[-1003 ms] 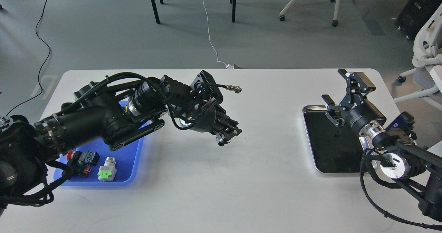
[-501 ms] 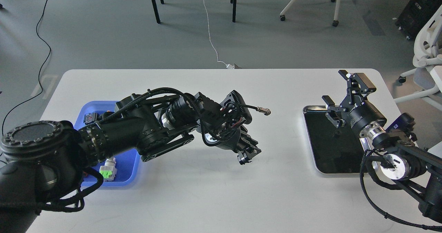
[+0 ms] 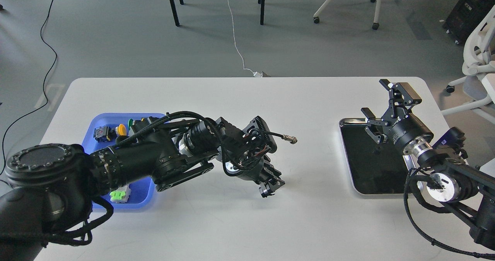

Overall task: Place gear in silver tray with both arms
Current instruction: 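Open the left gripper to set the gear on the table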

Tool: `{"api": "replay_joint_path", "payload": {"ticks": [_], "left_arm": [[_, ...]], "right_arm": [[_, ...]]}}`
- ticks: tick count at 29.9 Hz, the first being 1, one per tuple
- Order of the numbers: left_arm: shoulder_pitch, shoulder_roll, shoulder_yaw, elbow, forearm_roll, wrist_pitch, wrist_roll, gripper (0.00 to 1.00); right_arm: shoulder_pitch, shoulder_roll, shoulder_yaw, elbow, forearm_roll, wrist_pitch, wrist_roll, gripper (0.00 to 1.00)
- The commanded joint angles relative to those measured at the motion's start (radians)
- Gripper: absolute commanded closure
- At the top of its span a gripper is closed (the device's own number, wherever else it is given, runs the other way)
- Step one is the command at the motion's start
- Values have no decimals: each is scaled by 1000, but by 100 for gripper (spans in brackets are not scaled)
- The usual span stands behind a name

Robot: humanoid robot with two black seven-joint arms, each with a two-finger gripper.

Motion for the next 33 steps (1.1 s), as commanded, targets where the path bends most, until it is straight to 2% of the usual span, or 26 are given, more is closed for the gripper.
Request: {"api": "replay_joint_path", "payload": {"ticks": [1, 3, 4, 9, 13, 16, 19, 22, 26, 29, 33], "left_arm": [[-1, 0, -5, -1, 0, 0, 0, 37], [-3, 0, -12, -1, 0, 0, 0, 17], [-4, 0, -15, -4, 0, 0, 0, 15], [-35, 0, -47, -12, -39, 0, 0, 12], [-55, 0, -135, -29, -216, 0, 0, 6], [-55, 64, -170, -30, -388, 0, 0, 3], [-30, 142, -192, -42, -592, 94, 0, 3], [55, 236, -201, -77, -849, 148, 0, 3], [195, 379, -287, -185, -1182, 145, 0, 2], [321, 426, -404, -207, -1322, 145, 0, 2], [439, 454, -543, -203, -1412, 154, 0, 2]], "right_arm": [[0, 0, 0, 0, -1, 1, 0, 3], [1, 0, -2, 0, -1, 1, 0, 3], [1, 0, -2, 0, -1, 1, 0, 3], [1, 0, -8, 2, -4, 2, 0, 3], [6, -5, -11, 8, -5, 2, 0, 3], [11, -12, -12, 11, -11, 4, 0, 3], [14, -12, -15, 14, -17, 4, 0, 3], [17, -12, -17, 15, -19, 4, 0, 3], [21, -12, -18, 20, -79, 10, 0, 3], [29, -14, -34, 32, -172, 10, 0, 3], [115, -29, -162, 37, -318, 10, 0, 3]]}}
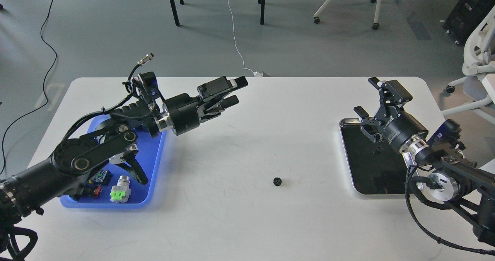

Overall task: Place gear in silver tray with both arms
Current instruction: 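Open the left gripper to set the gear on the table, then retract the left arm and reach the right gripper toward the gear, then lower the right gripper and grasp the black gear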

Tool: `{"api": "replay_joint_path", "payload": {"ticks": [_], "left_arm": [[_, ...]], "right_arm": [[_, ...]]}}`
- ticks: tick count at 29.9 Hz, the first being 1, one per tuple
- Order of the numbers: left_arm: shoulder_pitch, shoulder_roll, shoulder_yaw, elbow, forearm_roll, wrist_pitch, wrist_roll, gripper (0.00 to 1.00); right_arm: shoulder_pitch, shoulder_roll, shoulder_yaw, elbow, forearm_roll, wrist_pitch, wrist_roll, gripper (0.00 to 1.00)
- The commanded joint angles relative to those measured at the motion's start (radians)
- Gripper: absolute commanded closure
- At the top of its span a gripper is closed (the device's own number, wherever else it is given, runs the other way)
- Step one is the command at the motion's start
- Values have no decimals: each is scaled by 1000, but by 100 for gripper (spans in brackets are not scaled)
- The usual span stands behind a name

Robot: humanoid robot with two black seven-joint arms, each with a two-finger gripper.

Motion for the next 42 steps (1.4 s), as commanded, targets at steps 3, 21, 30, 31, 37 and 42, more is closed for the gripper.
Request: {"api": "replay_joint_path", "payload": {"ticks": [3, 21, 30, 31, 37, 42], "left_arm": [[154, 21, -193, 1, -126, 13, 0, 2], [277, 7, -418, 1, -275, -14, 0, 2], [278, 6, -421, -1, -275, -15, 0, 2], [278, 4, -421, -2, -275, -15, 0, 2], [278, -19, -421, -4, -273, -18, 0, 2], [278, -39, -421, -4, -273, -18, 0, 2]], "right_arm": [[159, -21, -220, 10, -184, 1, 0, 2], [883, 203, -1022, 69, -787, -1, 0, 1], [966, 416, -1231, 32, -934, -14, 0, 2], [973, 430, -1245, 27, -951, -16, 0, 3], [981, 499, -1271, -12, -1000, -40, 0, 4], [971, 569, -1346, -52, -999, -100, 0, 7]]}}
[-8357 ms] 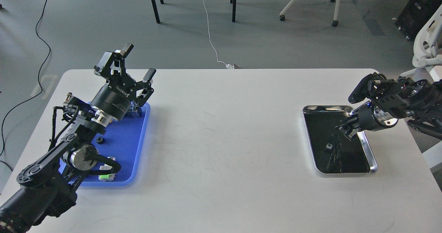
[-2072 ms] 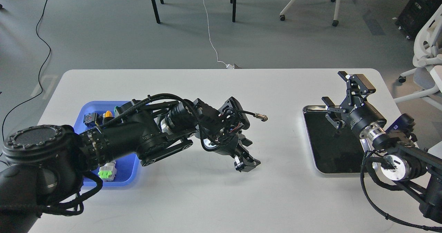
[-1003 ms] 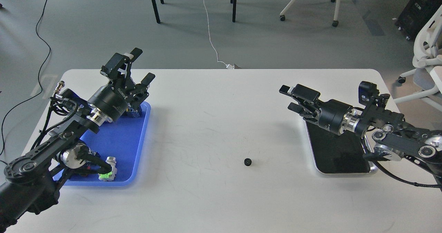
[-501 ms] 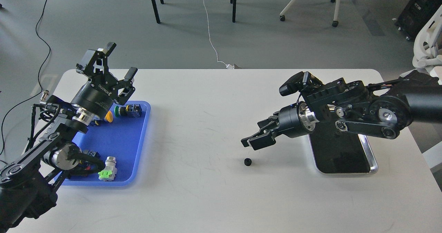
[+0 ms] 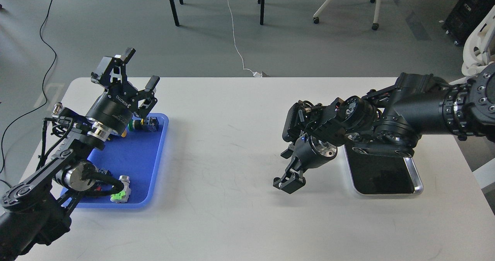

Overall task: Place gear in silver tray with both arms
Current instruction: 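Lower the right gripper and grasp the black gear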

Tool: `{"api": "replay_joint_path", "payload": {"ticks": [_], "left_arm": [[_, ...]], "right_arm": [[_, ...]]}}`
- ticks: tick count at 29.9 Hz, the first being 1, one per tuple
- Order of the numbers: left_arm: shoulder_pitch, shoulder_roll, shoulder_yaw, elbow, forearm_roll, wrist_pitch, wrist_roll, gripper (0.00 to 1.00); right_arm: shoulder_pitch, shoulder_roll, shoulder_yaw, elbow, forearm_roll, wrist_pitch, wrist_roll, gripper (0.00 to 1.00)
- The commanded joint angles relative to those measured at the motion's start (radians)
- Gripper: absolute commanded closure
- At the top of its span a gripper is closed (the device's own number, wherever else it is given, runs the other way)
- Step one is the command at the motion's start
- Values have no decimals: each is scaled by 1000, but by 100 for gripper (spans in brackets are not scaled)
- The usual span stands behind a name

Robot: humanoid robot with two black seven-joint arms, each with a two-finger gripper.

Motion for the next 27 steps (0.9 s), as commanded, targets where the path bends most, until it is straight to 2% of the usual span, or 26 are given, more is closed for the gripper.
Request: {"api": "replay_joint_path", "payload": {"ticks": [1, 8, 22, 27], "left_arm": [[0, -13, 0, 0, 2, 0, 0, 2], [0, -21, 0, 0, 2, -9, 0, 2], [0, -24, 0, -1, 2, -14, 0, 2], [0, -24, 0, -1, 2, -14, 0, 2]], "right_arm": [[-15, 42, -37, -22, 2, -55, 0, 8], [-46, 59, -44, -23, 6, -83, 0, 21], [-58, 62, -47, -42, 3, -84, 0, 37], [-58, 62, -47, -42, 3, -84, 0, 47]]}}
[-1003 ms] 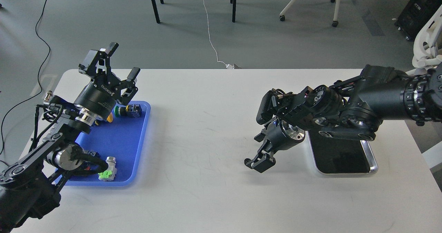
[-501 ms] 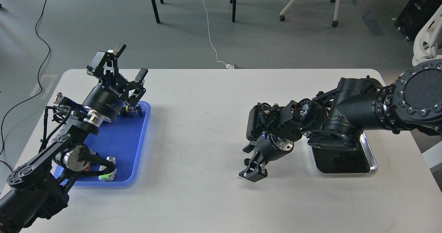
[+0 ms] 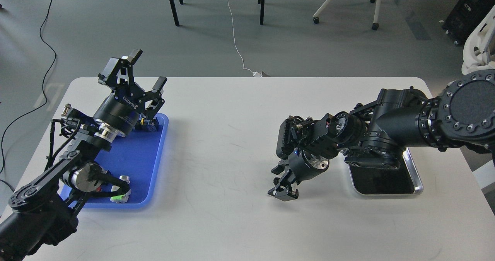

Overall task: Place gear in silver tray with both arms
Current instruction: 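Lower the right gripper and grasp the black gear, then carry the gear over the silver tray and lower it inside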

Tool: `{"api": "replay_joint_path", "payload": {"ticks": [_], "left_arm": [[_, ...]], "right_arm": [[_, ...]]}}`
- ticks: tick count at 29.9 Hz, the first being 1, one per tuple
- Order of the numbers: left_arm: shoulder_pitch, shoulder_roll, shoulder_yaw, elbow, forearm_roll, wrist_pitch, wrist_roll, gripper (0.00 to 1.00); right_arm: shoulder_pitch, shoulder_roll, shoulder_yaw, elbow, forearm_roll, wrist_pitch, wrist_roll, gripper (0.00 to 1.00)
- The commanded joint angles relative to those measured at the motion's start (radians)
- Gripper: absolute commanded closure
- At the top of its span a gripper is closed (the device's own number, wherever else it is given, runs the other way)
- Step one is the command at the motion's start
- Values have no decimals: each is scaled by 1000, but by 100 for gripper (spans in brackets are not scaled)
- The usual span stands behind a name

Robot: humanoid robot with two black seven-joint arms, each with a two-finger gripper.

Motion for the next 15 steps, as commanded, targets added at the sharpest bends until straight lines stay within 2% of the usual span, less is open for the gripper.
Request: {"api": "replay_joint_path", "payload": {"ticks": [1, 4, 7, 15], "left_arm": [[0, 0, 0, -1, 0, 0, 0, 2], [0, 0, 0, 1, 0, 0, 0, 2], [0, 0, -1, -1, 0, 0, 0, 2], [0, 0, 0, -1, 0, 0, 0, 2]], "right_arm": [[0, 0, -5, 0, -2, 2, 0, 53], [0, 3, -17, 0, 0, 2, 0, 57], [0, 4, -20, 0, -2, 2, 0, 68], [2, 6, -20, 0, -2, 8, 0, 83]]}}
